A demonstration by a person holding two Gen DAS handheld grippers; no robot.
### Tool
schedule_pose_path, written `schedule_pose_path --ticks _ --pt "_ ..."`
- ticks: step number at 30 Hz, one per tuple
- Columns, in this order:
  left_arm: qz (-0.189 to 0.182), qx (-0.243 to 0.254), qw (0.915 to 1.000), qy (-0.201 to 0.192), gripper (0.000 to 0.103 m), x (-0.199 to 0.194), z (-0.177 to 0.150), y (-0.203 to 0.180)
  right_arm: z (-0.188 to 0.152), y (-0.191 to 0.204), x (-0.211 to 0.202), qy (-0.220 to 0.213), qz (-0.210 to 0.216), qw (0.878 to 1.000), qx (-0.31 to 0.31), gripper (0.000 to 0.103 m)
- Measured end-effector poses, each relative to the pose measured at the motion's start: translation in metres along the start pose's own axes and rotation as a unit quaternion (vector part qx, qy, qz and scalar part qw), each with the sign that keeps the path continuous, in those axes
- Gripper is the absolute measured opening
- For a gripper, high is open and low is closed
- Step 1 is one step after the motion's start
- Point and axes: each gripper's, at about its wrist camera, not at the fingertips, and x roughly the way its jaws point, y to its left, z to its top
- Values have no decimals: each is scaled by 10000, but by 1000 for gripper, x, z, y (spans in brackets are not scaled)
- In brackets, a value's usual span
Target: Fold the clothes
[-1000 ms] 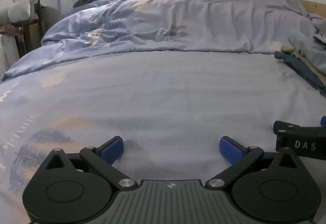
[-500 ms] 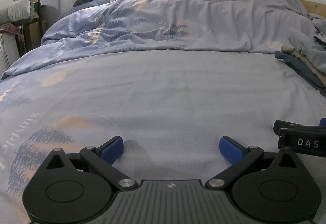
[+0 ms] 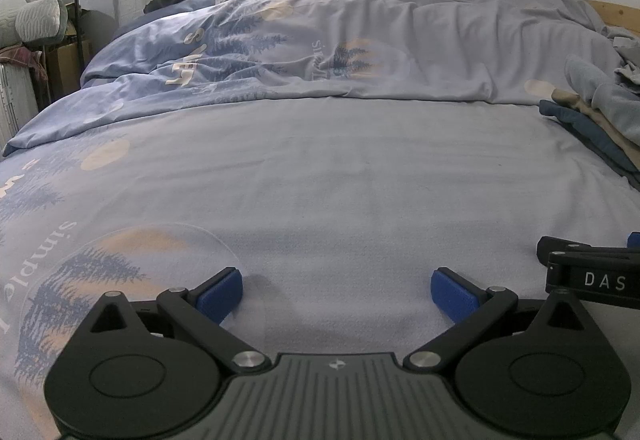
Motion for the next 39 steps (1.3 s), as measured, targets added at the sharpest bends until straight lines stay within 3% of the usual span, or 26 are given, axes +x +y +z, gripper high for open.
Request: schedule_pose_path --ticks 18,39 --pt "163 212 9996 -34 103 1 -1 -7 1 0 -1 5 0 10000 9 103" --pt "189 -137 9997 24 103 1 -2 -4 1 0 0 0 -2 10000 8 103"
